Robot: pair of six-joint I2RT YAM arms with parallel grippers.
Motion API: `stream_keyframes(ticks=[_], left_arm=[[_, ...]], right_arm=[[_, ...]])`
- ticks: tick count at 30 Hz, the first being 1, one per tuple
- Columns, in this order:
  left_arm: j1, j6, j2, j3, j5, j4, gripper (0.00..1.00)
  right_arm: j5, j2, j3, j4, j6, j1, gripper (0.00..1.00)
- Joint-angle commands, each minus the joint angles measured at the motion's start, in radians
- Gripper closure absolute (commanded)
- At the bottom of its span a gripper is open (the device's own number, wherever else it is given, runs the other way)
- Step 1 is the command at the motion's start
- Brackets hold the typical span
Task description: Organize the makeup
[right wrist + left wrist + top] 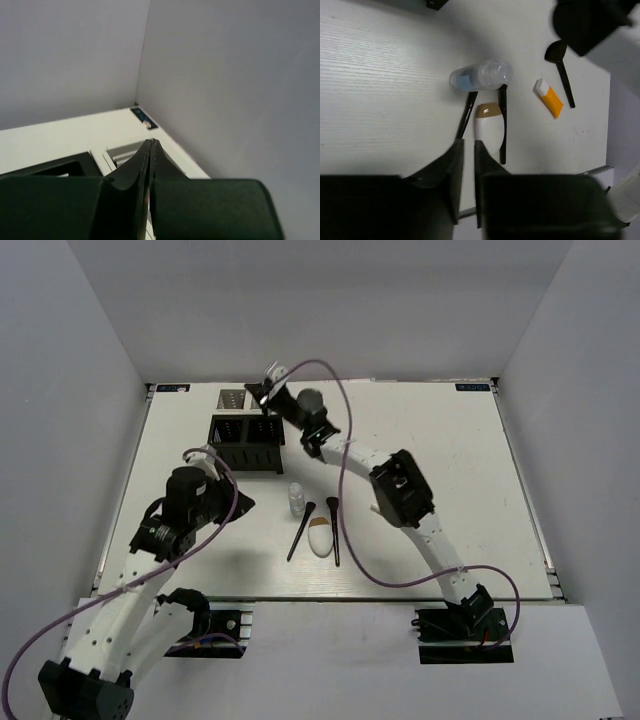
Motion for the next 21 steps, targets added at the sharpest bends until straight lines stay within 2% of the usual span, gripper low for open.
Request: stream_keyframes(ticks=[1, 2, 3, 4, 6, 7, 8, 10, 11, 12, 13, 17, 21], left_arm=[[-0.005, 0.042, 0.086, 0.016, 0.094, 0.049, 0.80], [-0.005, 0.047, 0.111, 0.016, 0.114, 0.055, 0.87], [-0.014, 0.053, 0.133, 0.013, 0.133, 0.072, 0.88], [-0.014, 0.058, 0.178, 0.012, 0.160, 0.078, 0.89], [-0.039, 0.074, 0.223, 0.024, 0.173, 0.089, 0.89], [-0.049, 0.081, 0.267, 0.038, 0.170, 0.083, 0.88], [-0.074, 0.096, 0.304, 0.073, 0.144, 0.072, 0.78], [-0.098, 0.113, 0.340, 0.111, 0.115, 0.055, 0.58], [-0.112, 0.119, 0.355, 0.133, 0.086, 0.037, 0.52], [-0.140, 0.124, 0.371, 0.169, 0.067, 0.031, 0.39], [-0.154, 0.124, 0.381, 0.179, 0.053, 0.026, 0.33], [-0.213, 0.121, 0.456, 0.208, -0.004, 0.054, 0.27], [-0.281, 0.102, 0.551, 0.263, -0.089, 0.034, 0.23]], right_arm=[[-0.013, -0.333, -0.073, -0.141, 0.085, -0.090, 1.00], [-0.040, -0.370, -0.107, -0.229, 0.108, -0.122, 1.00], [-0.071, -0.407, -0.116, -0.321, 0.144, -0.141, 1.00], [-0.128, -0.468, -0.122, -0.501, 0.189, -0.200, 1.00], [-0.220, -0.551, -0.163, -0.664, 0.221, -0.239, 0.68], [-0.330, -0.583, -0.197, -0.723, 0.208, -0.282, 0.53], [-0.369, -0.660, -0.284, -0.821, 0.168, -0.322, 0.26], [-0.399, -0.735, -0.381, -0.922, 0.109, -0.368, 0.11], [-0.415, -0.775, -0.486, -0.974, 0.082, -0.400, 0.11], [-0.421, -0.854, -0.539, -0.993, 0.065, -0.426, 0.11], [-0.429, -0.893, -0.593, -1.007, 0.029, -0.440, 0.11], [-0.429, -1.074, -0.839, -1.076, -0.035, -0.507, 0.13], [-0.444, -1.162, -0.969, -1.078, -0.036, -0.537, 0.17]])
